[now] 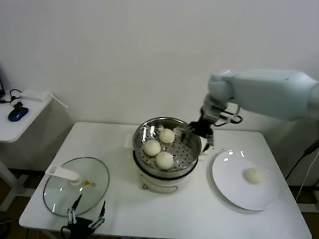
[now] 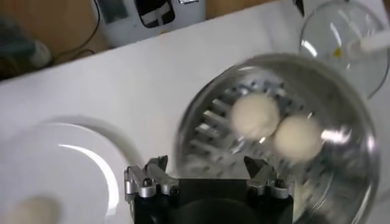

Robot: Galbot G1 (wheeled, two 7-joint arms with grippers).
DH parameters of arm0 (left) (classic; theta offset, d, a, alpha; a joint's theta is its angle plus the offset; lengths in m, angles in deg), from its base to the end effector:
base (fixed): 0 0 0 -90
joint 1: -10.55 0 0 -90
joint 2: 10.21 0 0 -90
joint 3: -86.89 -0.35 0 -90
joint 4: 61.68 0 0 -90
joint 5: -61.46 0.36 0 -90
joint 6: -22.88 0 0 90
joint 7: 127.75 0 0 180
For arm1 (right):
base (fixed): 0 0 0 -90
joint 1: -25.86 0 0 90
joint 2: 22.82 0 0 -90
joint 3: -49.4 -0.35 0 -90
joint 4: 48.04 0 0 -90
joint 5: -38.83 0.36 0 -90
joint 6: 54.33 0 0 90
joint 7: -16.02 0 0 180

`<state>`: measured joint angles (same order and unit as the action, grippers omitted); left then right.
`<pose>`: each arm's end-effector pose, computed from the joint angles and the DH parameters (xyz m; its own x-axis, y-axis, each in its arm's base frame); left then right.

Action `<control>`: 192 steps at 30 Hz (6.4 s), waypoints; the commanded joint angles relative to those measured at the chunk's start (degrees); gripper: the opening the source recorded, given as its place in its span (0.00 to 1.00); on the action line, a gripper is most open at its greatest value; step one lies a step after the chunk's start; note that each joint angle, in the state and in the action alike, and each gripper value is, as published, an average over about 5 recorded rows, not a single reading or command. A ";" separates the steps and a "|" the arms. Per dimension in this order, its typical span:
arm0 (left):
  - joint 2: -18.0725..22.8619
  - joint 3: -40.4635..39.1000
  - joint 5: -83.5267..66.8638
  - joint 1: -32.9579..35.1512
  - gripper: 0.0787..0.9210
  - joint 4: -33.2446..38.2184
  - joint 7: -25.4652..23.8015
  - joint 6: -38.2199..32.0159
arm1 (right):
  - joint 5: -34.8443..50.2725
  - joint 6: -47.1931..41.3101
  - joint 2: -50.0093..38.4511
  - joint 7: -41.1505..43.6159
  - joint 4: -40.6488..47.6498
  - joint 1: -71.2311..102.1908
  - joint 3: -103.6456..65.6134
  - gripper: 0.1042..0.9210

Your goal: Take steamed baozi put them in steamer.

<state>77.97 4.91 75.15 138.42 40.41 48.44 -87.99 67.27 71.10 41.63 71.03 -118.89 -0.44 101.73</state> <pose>0.1076 0.0578 -0.4294 -0.9920 0.0461 0.1173 0.0810 0.9464 0.3128 0.5782 -0.0144 -0.0145 0.0268 -0.1774 0.9838 -0.4905 -0.8599 -0.1417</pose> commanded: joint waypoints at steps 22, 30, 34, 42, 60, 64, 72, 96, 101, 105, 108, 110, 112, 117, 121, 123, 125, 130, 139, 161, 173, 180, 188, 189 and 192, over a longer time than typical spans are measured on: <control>0.00 0.05 0.92 0.33 0.88 -0.83 -0.11 0.00 | -5.36 -43.88 -26.30 -5.63 9.06 23.37 -11.35 0.88; 0.32 0.27 1.36 0.70 0.88 -1.06 -0.23 0.22 | -8.38 -42.47 -24.27 -3.48 14.82 30.21 -18.53 0.88; 0.34 0.35 1.44 0.72 0.88 -1.46 -0.25 0.23 | -9.29 -41.72 -23.57 -2.44 16.95 32.67 -20.90 0.88; 0.39 0.50 1.77 0.77 0.88 -2.31 -0.26 -0.19 | -10.47 -40.55 -21.55 -1.88 21.03 36.63 -25.54 0.88; 0.43 0.58 2.19 0.71 0.88 -3.12 -0.04 -0.80 | -12.53 -38.60 -19.26 -1.91 24.55 39.14 -27.84 0.88; 0.42 0.55 2.22 0.69 0.88 -3.12 -0.01 -0.93 | -12.59 -38.62 -19.48 -1.60 23.69 38.67 -27.60 0.83; 0.22 0.63 2.18 0.95 0.88 -2.93 0.09 -1.12 | -9.11 -39.27 -21.26 -0.62 17.59 31.79 -22.06 0.65; -0.06 -1.05 2.47 0.73 0.88 -1.86 -0.01 -1.11 | 29.64 -48.89 -7.57 3.38 -14.62 -19.90 5.36 0.63; -0.08 -1.02 2.51 0.49 0.88 -1.80 -0.06 -1.16 | 30.37 -50.90 -2.51 1.80 -12.23 -14.95 -0.54 0.63; 0.00 -0.88 2.45 0.31 0.88 -1.72 0.00 -1.35 | 27.94 -52.64 1.35 -0.83 -8.21 -6.79 -5.17 0.63; 0.07 -0.59 2.41 0.19 0.88 -1.65 0.02 -1.36 | 25.17 -53.17 4.05 -2.08 -4.15 -0.35 -7.54 0.63; 0.11 -0.41 2.31 0.28 0.88 -1.36 0.02 -1.23 | 23.51 -53.17 5.53 -2.37 -1.49 3.23 -8.39 0.63; 0.16 -0.32 2.17 0.49 0.88 -0.90 -0.01 -1.05 | 21.94 -53.00 6.71 -2.55 0.90 5.90 -8.84 0.63; 0.47 -0.17 2.10 0.50 0.88 -0.71 -0.01 -0.82 | 19.80 -52.77 8.17 -3.45 4.72 10.88 -10.04 0.63; 0.61 -0.02 2.13 0.33 0.88 -1.24 0.09 -0.94 | 17.32 -52.68 8.94 -4.26 6.93 14.48 -11.13 0.63; 0.60 0.10 2.10 0.26 0.88 -1.46 0.13 -1.01 | 16.23 -52.66 9.03 -4.55 7.61 15.57 -11.21 0.63; 0.57 0.21 2.07 0.15 0.88 -1.64 0.14 -1.04 | 15.20 -52.49 8.94 -4.52 8.03 16.18 -11.07 0.63; 0.56 0.33 2.02 -0.22 0.88 -1.85 0.13 -0.95 | 14.49 -52.19 8.73 -4.38 8.93 17.27 -11.06 0.63; 0.30 0.51 1.89 -0.22 0.88 -1.69 0.14 -0.91 | 15.46 -51.61 8.21 -4.08 9.32 16.53 -11.44 0.63; -0.14 -1.40 2.73 0.70 0.88 0.65 -0.35 0.11 | 28.76 -52.49 -36.22 -40.16 -27.27 10.48 -26.79 0.88; 0.56 -2.64 5.06 0.50 0.88 2.17 -1.15 1.61 | 4.02 -44.04 -40.24 -60.10 -47.42 130.45 -136.44 0.88; 1.32 -2.93 5.89 0.68 0.88 2.09 -1.10 1.74 | -5.62 -28.57 -17.83 -58.05 -46.48 153.61 -150.82 0.88; 1.73 -3.08 6.24 -0.08 0.88 1.92 -1.02 2.09 | -14.46 -12.41 0.07 -56.79 -42.45 161.29 -147.61 0.88; 1.74 -3.06 6.24 -0.14 0.88 1.83 -0.99 2.08 | -15.44 -10.47 1.86 -56.78 -41.78 161.86 -146.89 0.88; 1.73 -3.03 6.21 -0.07 0.88 1.74 -0.94 2.01 | -17.35 -5.05 6.40 -56.66 -39.84 163.75 -144.72 0.88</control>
<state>79.58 1.91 81.12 138.40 42.27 47.45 -86.02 63.49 43.50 26.56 17.45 -159.77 92.35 -5.91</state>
